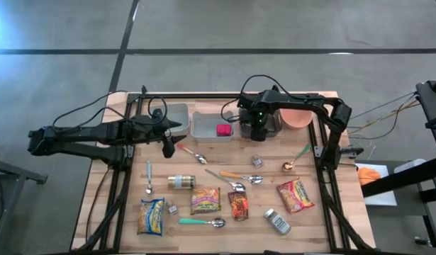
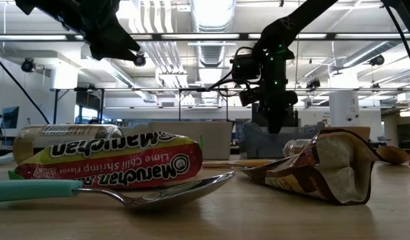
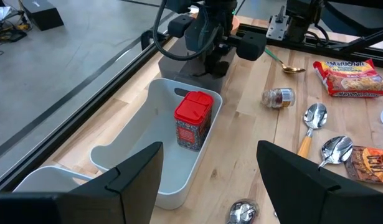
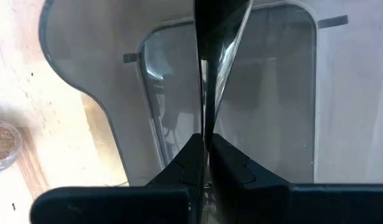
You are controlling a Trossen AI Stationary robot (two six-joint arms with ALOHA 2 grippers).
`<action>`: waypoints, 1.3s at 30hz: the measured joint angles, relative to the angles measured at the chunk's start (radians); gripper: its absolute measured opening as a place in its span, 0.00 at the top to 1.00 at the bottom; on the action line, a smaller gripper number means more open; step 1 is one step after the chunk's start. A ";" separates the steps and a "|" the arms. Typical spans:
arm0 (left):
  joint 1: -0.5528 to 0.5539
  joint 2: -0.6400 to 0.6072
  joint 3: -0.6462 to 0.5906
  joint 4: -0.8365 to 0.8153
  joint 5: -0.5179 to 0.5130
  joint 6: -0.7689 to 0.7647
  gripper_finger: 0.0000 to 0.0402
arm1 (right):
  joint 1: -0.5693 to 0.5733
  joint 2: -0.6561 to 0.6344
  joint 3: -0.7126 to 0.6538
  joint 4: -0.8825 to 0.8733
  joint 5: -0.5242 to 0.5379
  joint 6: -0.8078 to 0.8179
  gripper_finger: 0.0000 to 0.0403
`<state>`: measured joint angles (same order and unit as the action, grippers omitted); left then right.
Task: Pick & Place Food Item
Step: Put the black spoon into the black bin
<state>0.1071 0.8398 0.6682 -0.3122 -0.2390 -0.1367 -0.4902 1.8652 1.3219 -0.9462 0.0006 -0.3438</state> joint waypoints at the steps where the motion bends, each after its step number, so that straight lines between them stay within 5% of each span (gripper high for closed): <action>1: 0.000 0.000 0.000 0.000 0.000 0.001 0.35 | -0.001 0.000 0.000 -0.002 0.000 0.001 0.97; 33: 0.000 0.000 0.000 0.000 0.000 0.002 0.35 | -0.008 0.000 0.004 -0.035 -0.015 0.117 0.97; 39: 0.000 0.000 0.000 0.000 0.000 0.001 0.35 | -0.007 0.000 0.015 -0.046 -0.031 0.154 0.84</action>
<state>0.1070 0.8398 0.6682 -0.3122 -0.2390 -0.1352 -0.4976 1.8656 1.3369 -0.9924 -0.0303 -0.1899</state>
